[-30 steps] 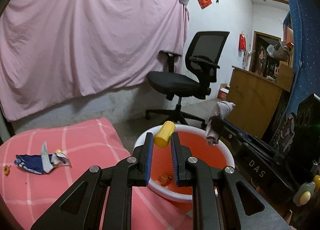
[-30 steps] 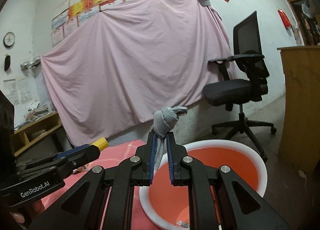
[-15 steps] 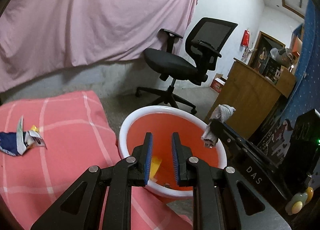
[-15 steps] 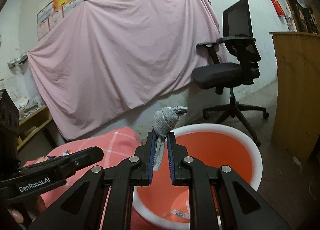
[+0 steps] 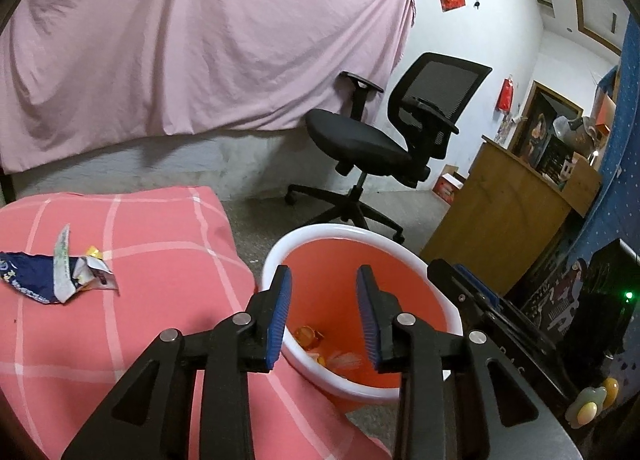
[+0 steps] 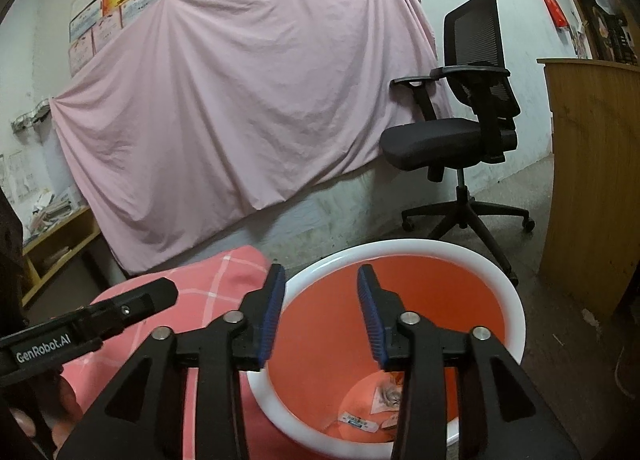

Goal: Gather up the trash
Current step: 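Move both tools back over the table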

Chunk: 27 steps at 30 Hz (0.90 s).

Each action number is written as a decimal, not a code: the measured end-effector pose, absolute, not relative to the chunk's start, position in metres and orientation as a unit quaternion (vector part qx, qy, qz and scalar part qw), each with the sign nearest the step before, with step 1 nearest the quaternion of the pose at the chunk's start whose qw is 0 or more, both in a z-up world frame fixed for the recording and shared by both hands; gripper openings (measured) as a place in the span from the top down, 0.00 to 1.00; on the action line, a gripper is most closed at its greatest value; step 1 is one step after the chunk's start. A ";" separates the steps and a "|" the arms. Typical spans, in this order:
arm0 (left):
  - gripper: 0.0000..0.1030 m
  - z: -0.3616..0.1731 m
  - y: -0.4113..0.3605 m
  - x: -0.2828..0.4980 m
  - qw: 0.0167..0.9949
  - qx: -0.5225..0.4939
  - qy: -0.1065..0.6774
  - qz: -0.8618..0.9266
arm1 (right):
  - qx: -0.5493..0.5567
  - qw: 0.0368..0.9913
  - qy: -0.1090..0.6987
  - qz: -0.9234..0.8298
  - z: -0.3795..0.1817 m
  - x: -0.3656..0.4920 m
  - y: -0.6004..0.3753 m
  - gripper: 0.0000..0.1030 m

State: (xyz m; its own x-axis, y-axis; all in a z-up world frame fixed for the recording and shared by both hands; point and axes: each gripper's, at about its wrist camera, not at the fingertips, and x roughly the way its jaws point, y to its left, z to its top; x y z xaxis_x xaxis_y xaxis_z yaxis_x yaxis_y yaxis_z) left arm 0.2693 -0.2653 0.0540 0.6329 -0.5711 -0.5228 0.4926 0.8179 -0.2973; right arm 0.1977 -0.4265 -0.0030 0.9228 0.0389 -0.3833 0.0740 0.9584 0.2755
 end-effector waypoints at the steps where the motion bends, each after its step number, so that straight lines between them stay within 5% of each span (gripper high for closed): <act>1: 0.70 0.055 -0.264 0.269 0.903 -0.064 0.309 -0.293 | 0.144 0.970 0.195 -0.009 -0.003 0.198 -0.426 0.61; 11: 0.67 0.059 -0.246 0.258 0.923 -0.056 0.281 -0.258 | 0.136 0.975 0.177 -0.003 0.003 0.197 -0.421 0.49; 14: 0.61 0.061 -0.238 0.252 0.933 -0.055 0.263 -0.238 | 0.130 0.978 0.164 0.003 0.008 0.196 -0.415 0.27; 20: 0.45 0.066 -0.205 0.237 0.954 -0.056 0.220 -0.195 | 0.113 0.984 0.138 0.024 0.015 0.192 -0.396 0.16; 24: 0.04 0.068 -0.179 0.224 0.969 -0.061 0.183 -0.157 | 0.112 0.986 0.117 0.035 0.019 0.189 -0.383 0.00; 27: 0.01 0.066 -0.160 0.214 0.979 -0.068 0.147 -0.126 | 0.104 0.989 0.091 0.044 0.025 0.184 -0.372 0.00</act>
State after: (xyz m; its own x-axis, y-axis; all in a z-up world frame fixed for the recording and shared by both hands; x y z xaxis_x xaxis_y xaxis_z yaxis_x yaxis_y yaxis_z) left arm 0.2137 -0.1604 0.0660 0.9249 -0.2669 -0.2709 0.2270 0.9590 -0.1697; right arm 0.1844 -0.3720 0.0246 0.9794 0.1056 -0.1719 -0.0676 0.9746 0.2133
